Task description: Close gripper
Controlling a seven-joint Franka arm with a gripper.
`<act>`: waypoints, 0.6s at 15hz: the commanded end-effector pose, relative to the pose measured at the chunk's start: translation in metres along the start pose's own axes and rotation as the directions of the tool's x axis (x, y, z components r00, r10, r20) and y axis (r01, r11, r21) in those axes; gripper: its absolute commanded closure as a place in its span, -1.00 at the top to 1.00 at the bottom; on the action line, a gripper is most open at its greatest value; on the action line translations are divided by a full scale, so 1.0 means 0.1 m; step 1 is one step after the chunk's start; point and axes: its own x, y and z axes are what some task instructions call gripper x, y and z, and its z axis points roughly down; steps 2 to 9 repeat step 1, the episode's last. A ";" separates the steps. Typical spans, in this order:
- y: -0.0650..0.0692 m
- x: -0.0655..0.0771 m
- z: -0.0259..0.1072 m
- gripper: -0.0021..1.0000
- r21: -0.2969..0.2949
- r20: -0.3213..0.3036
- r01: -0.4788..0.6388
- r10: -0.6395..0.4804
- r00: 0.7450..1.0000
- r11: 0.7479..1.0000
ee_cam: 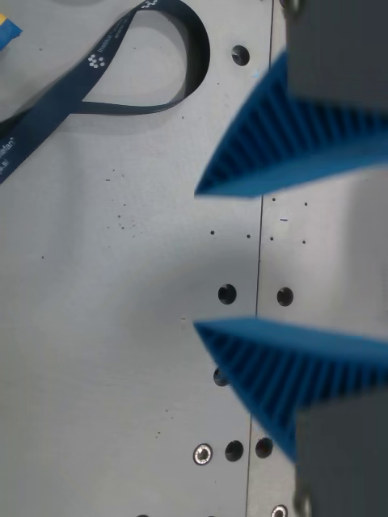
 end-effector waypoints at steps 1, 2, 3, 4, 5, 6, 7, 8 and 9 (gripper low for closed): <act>0.00 0.00 -0.02 -1.00 0.000 -0.006 0.000 0.000 1.000 1.000; 0.00 0.00 -0.02 -1.00 0.000 -0.006 0.000 0.000 1.000 1.000; 0.00 0.00 -0.02 -1.00 0.000 -0.006 0.000 0.000 1.000 1.000; 0.00 0.00 -0.02 -1.00 0.000 -0.006 0.000 0.000 1.000 1.000; 0.00 0.00 -0.02 -1.00 0.000 -0.006 0.000 0.000 1.000 1.000; 0.00 0.00 -0.02 -1.00 0.000 -0.006 0.000 0.000 1.000 1.000; 0.00 0.00 -0.02 -1.00 0.000 -0.006 0.000 0.000 1.000 1.000; 0.00 0.00 -0.02 -1.00 0.000 -0.006 0.000 0.000 1.000 1.000; 0.00 0.00 -0.02 -1.00 0.000 -0.006 0.000 0.000 1.000 1.000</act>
